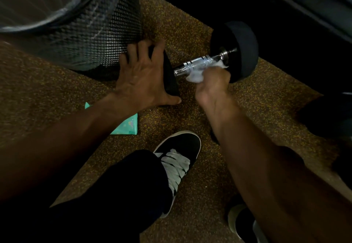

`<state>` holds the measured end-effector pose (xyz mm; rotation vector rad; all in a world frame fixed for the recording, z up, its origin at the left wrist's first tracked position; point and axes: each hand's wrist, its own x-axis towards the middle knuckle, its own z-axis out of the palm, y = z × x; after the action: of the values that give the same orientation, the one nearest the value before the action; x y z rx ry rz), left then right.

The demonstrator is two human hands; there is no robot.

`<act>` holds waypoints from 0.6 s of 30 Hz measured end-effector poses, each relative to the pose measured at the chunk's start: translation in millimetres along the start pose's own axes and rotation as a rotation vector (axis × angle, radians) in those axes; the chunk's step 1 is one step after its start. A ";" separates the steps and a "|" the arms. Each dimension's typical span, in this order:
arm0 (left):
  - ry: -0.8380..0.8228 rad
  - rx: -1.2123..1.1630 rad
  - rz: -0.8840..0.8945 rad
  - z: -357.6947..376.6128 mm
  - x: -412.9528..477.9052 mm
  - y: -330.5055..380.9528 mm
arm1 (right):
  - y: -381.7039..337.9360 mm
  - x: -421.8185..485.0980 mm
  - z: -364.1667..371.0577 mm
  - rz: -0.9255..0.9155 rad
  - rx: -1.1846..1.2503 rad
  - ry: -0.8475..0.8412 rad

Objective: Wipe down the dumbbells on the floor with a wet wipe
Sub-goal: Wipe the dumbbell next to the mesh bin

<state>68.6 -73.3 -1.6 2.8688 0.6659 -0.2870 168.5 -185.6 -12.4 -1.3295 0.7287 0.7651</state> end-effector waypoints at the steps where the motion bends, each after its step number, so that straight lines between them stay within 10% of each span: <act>1: 0.006 0.000 0.003 0.4 -0.3 -0.2 | 11.8 -2.9 -3.1 0.046 0.062 0.004; 14: 0.029 0.076 0.067 -4.4 8.2 -7.9 | 11.8 -14.8 -28.2 0.211 0.179 -0.222; 18: -0.041 0.161 0.129 -17.4 22.6 -13.4 | -14.7 -15.8 -43.1 -0.336 -0.206 -0.140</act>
<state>85.0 -48.3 8.2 3.0320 0.4678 -0.3964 170.6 -230.6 4.4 -1.5192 0.3081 0.6647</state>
